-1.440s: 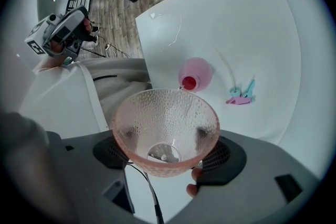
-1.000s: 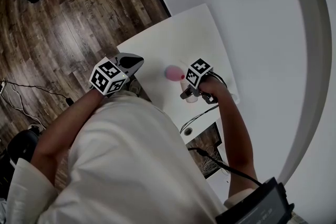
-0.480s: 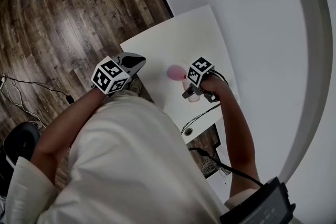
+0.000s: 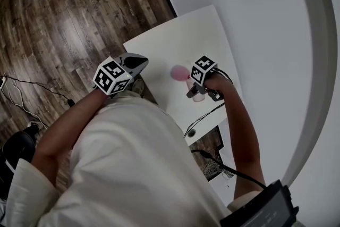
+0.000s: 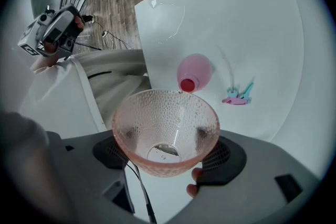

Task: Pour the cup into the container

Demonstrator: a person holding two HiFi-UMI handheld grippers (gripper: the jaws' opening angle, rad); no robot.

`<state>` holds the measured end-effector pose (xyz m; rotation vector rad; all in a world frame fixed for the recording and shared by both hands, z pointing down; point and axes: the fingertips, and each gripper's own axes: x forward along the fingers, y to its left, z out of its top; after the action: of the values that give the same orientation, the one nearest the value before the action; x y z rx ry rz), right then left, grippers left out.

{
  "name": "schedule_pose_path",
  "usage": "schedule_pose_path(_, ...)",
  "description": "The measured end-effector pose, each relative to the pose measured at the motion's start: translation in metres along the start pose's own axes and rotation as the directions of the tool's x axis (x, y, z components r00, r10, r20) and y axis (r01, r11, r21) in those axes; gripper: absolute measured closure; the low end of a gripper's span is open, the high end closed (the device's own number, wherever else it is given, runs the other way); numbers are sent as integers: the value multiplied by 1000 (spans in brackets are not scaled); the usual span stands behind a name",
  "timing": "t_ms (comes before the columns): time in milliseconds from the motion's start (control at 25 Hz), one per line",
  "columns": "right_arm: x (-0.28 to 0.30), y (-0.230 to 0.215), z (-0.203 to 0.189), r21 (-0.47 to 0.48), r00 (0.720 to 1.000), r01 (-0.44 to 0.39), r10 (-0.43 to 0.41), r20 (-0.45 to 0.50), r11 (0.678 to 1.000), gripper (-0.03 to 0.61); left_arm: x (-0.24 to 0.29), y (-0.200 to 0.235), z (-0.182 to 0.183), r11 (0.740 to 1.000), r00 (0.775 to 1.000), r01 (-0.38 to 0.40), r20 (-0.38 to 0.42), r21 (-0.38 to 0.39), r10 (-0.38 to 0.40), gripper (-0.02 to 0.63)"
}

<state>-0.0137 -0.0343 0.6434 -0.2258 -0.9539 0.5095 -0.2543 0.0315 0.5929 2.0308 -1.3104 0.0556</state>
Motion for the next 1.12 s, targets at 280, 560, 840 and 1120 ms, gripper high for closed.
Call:
schedule_pose_path(280,-8,-2,5,-25,999,21,-22,-30,999,199,1,1,0,1000,1000,-2,2,-3,2,604)
schedule_pose_path(560,-7,-7,5,-50,995,48,-52,-83,998,199,0,2,1,1000,1000,-2,5,-4,2,604)
schedule_pose_path(840,-13,-8,8,-66,992,74,-81,-97,995,199,-2,0,5,1000,1000,-1,3,-3,1,604)
schedule_pose_path(1120,-40,-14,20,-50,995,87,-90,-53,995,199,0,4,29,1000,999,25,-31,-15,-26,604)
